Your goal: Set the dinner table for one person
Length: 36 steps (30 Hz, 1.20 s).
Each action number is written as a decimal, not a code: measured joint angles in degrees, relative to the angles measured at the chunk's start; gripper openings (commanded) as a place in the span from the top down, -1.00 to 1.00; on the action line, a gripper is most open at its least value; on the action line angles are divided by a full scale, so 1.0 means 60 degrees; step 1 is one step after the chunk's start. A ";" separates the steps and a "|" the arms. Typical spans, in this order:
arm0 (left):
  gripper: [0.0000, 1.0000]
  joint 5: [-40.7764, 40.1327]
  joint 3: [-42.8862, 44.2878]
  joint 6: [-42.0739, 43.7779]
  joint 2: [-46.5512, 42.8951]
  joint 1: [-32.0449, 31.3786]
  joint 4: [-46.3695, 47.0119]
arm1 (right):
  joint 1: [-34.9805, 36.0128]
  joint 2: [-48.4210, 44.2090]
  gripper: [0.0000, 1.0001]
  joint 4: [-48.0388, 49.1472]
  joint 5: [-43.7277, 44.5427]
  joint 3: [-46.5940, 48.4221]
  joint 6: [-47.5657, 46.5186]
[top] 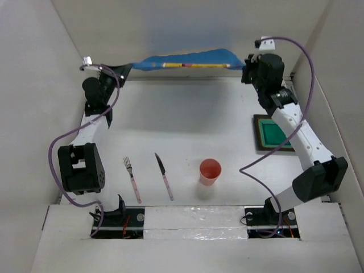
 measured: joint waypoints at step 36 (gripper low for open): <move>0.15 0.0004 -0.9151 -0.0688 0.0361 -0.0069 0.5042 | -0.0255 -0.0670 0.08 0.0426 -0.0714 -0.7380 0.2637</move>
